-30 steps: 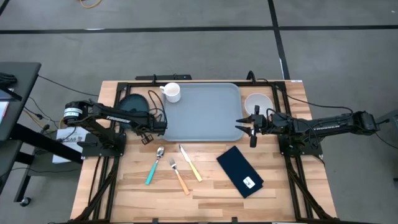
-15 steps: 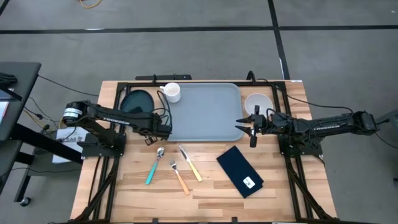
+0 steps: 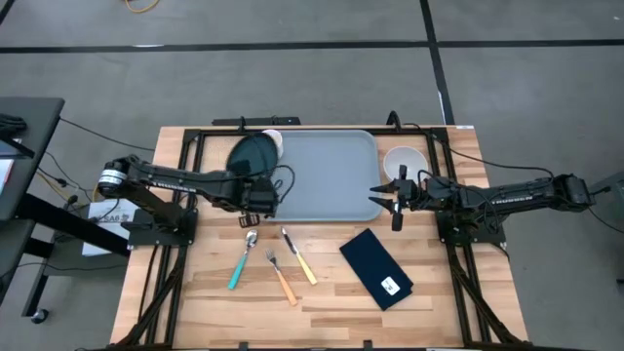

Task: Set up tray
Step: Put the black plate at the bottom of the white mug on the gray serving tray

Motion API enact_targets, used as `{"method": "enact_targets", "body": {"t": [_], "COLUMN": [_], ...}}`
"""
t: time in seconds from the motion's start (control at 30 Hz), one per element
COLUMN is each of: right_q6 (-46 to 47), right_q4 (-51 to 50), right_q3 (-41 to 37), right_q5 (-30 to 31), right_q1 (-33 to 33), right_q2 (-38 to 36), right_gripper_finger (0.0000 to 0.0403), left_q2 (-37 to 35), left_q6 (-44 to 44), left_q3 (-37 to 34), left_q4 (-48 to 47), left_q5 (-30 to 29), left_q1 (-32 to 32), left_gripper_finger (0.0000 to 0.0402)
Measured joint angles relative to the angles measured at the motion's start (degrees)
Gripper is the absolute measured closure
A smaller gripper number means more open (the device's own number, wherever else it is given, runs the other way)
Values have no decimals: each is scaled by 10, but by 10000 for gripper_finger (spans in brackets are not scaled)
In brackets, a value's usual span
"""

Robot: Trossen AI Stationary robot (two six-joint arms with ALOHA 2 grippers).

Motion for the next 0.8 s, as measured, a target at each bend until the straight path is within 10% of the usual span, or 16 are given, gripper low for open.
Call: {"method": "enact_targets", "body": {"t": [0.3, 0.8], "right_q6": [-1, -21], "right_q4": [21, 16], "right_q3": [0, 0], "right_q5": [0, 0], "right_q1": [0, 0], "right_q2": [0, 0], "right_gripper_finger": [290, 290], "left_q2": [27, 218], "left_q6": [307, 482], "left_q3": [2, 65], "left_q4": [218, 250], "left_q5": [2, 9], "left_q1": [-11, 31], "left_gripper_finger": [401, 401]}}
